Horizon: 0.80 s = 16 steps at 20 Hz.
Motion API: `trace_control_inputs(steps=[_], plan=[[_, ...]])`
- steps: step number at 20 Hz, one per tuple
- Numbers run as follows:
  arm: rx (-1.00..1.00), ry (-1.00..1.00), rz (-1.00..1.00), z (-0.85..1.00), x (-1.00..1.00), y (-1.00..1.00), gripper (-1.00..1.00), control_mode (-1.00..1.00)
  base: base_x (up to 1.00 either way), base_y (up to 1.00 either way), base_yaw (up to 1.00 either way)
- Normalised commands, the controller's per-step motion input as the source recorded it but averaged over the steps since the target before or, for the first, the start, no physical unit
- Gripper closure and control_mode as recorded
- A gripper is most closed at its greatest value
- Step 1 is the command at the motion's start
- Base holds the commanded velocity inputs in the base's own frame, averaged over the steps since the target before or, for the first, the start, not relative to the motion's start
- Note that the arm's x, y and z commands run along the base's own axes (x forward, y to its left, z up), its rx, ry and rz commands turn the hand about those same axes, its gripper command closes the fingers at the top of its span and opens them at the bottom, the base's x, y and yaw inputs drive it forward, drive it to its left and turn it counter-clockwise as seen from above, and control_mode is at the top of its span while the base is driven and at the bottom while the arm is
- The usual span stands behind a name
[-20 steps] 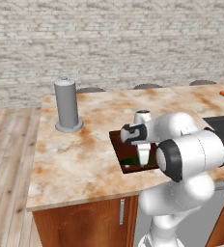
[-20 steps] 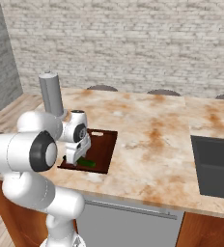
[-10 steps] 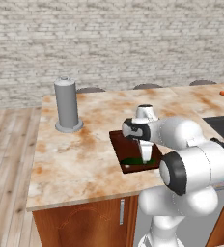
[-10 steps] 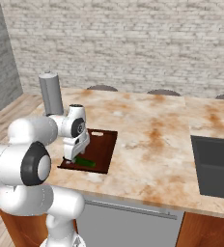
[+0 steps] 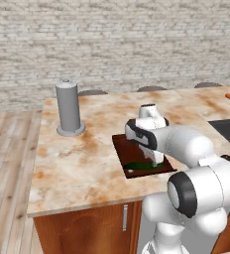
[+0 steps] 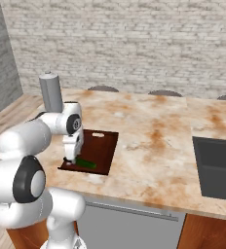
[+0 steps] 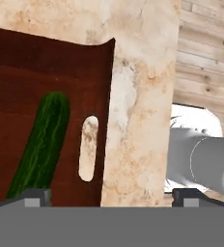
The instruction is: Place the two vegetables and bowl onto the tray for setting up a vegetable dip station.
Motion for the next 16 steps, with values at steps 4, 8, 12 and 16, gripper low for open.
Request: trace_control_inputs(steps=[4,8,12,16], plan=[[0.00,0.00,0.53,0.20,-0.36,-0.07,-1.00,-1.00,0.00,0.00,0.00],[0.00,0.00,0.46,0.19,-0.35,-0.07,-1.00,-1.00,0.00,0.00,0.00],[0.00,0.00,0.39,0.21,-0.34,-0.08,-1.00,-1.00,0.00,0.00,0.00],[0.00,-0.03,0.25,0.32,-0.24,-0.11,-1.00,-1.00,0.00,0.00,0.00]])
